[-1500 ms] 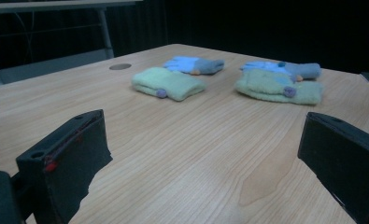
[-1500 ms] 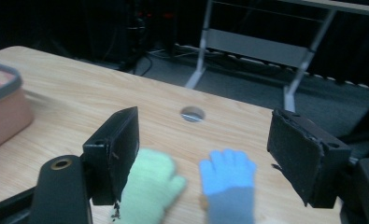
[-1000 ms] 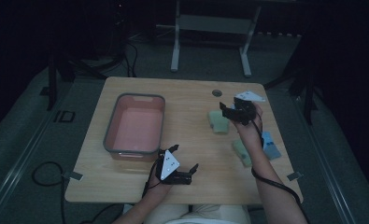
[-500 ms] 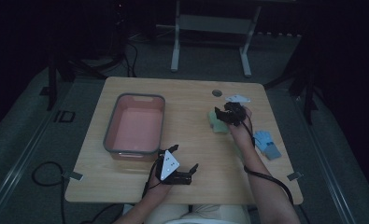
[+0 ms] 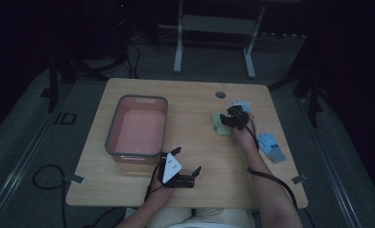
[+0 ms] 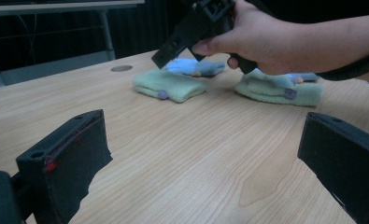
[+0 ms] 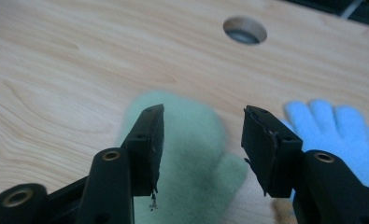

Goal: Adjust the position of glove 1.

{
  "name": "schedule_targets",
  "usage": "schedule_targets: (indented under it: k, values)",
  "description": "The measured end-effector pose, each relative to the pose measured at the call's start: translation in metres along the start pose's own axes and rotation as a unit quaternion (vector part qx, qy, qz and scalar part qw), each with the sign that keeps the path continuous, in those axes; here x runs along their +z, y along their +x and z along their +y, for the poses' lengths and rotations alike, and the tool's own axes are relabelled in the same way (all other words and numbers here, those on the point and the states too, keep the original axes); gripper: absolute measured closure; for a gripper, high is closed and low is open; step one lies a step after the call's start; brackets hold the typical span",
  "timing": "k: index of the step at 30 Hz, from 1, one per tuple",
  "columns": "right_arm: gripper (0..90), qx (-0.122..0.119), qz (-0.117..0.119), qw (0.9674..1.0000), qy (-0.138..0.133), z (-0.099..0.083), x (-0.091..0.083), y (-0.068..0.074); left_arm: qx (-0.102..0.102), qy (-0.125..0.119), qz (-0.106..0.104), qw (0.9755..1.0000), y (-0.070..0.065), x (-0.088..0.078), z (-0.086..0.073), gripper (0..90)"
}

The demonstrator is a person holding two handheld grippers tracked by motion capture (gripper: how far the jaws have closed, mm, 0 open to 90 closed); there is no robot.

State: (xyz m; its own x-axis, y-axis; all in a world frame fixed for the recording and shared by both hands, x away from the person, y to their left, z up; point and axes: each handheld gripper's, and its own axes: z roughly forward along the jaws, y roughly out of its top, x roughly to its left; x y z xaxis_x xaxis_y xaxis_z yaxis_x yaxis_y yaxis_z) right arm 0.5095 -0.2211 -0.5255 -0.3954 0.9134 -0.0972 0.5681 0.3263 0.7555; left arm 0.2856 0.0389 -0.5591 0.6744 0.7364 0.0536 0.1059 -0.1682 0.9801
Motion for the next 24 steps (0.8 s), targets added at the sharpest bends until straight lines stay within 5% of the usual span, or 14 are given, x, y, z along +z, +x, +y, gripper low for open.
schedule_targets:
  k: [11,17,22,24]
  values:
    - [52.5,0.016,0.013,0.9991,0.036,-0.007,0.019,-0.006,0.001,0.000,-0.001,1.0000,0.000,0.000,0.000,1.6]
    - [64.1,0.020,0.036,0.9982,0.044,-0.009,0.021,-0.007,0.003,0.001,0.000,1.0000,0.000,0.000,0.000,1.6]
    - [83.5,-0.004,0.010,0.9992,0.037,-0.009,0.019,0.004,0.003,0.001,0.001,1.0000,-0.001,0.000,0.000,1.6]
    - [85.3,0.008,-0.002,0.9991,0.041,-0.007,0.017,0.007,0.004,0.000,0.002,1.0000,-0.001,0.000,0.000,1.6]
